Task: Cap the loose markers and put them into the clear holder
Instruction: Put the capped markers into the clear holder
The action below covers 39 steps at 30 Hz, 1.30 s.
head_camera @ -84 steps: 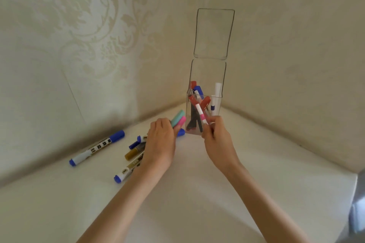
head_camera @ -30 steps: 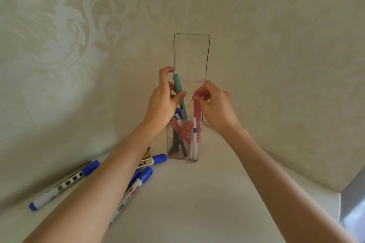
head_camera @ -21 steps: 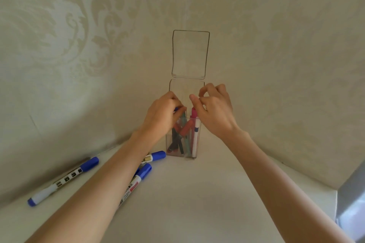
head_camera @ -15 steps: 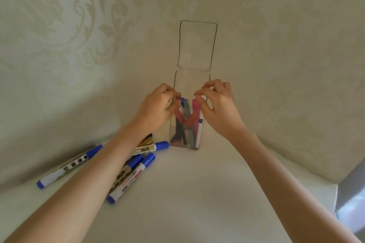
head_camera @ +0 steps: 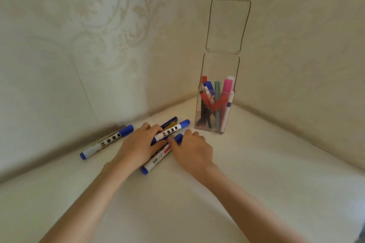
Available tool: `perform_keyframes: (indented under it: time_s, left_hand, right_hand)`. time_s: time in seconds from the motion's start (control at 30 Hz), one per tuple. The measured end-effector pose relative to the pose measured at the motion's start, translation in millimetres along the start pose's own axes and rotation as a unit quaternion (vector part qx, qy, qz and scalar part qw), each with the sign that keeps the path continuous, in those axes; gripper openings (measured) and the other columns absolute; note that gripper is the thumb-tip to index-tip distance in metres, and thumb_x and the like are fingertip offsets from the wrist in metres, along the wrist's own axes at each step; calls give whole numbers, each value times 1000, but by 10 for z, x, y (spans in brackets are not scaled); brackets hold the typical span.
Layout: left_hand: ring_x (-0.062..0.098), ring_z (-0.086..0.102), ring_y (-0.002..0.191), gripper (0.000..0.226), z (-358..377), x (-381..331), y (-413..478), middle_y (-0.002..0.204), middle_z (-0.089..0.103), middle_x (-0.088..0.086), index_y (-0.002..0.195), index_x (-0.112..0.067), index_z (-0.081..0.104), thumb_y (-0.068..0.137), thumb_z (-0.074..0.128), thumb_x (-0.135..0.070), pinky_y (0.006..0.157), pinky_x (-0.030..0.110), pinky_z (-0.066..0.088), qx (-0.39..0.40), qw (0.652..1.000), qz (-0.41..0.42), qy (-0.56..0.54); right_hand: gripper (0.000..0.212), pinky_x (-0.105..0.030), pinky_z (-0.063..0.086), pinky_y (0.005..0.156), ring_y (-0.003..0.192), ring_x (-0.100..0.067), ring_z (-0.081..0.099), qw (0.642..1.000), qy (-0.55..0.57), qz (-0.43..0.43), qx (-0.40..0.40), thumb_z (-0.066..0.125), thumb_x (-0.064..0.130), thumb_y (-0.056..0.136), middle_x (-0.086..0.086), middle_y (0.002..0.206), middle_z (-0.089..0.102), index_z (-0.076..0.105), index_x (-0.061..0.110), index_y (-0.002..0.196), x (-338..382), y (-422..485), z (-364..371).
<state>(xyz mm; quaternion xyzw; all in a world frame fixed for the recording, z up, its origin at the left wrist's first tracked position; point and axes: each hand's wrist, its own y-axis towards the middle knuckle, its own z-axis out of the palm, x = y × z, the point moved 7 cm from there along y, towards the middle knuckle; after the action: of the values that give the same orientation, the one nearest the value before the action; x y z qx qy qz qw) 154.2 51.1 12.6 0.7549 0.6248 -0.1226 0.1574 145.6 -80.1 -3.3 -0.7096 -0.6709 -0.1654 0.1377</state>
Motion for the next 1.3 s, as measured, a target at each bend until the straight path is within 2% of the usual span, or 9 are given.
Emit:
perform_keyframes:
  time_s: [0.23,0.43,0.57,0.73,0.9,1.03,1.1,1.2,1.3]
  left_hand:
    - [19,55,83,32,35,-55,47,99,52,3,115,-16,42,87,53,-29,67,29,44,76,992,-37,97]
    - [25,55,89,30,154,-200,160,108,58,11,115,-7,41,89,48,-19,67,29,39,80,987,-72,123]
    - [26,54,87,29,139,-236,135,106,58,11,111,-7,45,90,50,-27,67,28,39,56,994,-84,48]
    - [16,53,58,19,16,-102,9,70,55,4,86,-9,48,84,55,-27,56,29,44,22,976,-64,-209]
    - [13,52,54,9,-446,-365,50,66,52,7,89,-5,50,90,53,-14,49,18,48,-99,913,8,-396]
    - [12,51,54,13,-581,-679,246,68,51,8,97,-1,51,90,51,-13,50,17,49,-115,889,49,-441]
    - [9,51,52,14,-581,-800,323,67,52,8,98,-1,50,91,51,-14,50,15,49,-112,884,66,-449]
    - [5,52,48,13,-516,-877,417,65,53,6,97,-3,52,90,53,-13,50,16,49,-110,876,71,-464]
    - [5,53,49,7,-418,-869,468,65,54,3,95,-10,53,89,56,-14,51,17,50,-105,878,70,-462]
  right_hand:
    - [53,-38,43,92,111,-29,45,991,59,59,100,54,45,80,-11,118,51,49,7,116,28,94,51]
    - [36,-31,42,75,93,-22,51,998,-10,52,38,51,42,85,-6,96,49,45,10,98,-38,17,-18]
    - [26,-27,37,63,76,-20,50,998,51,40,7,52,28,86,0,78,47,36,10,95,-149,20,-156]
    - [24,-20,40,55,69,-11,52,974,219,7,48,55,27,88,2,82,54,45,15,105,-312,-19,-395]
    - [20,-39,54,72,83,-27,66,905,390,-95,-142,58,21,89,-12,91,67,45,28,103,-341,-20,-1271]
    - [42,-20,50,61,65,-17,61,849,391,-167,-313,53,10,91,-14,78,64,36,25,126,-311,46,-1969]
    - [43,-11,47,59,65,-13,60,834,380,-175,-359,52,9,92,-8,89,62,35,20,130,-308,133,-2180]
    - [41,-13,50,59,67,-9,58,861,350,-146,-339,55,8,90,-3,106,55,36,16,126,-316,355,-2167]
    - [28,-29,55,64,69,-13,57,921,252,-117,-272,59,14,89,-1,88,55,39,15,108,-312,552,-1927]
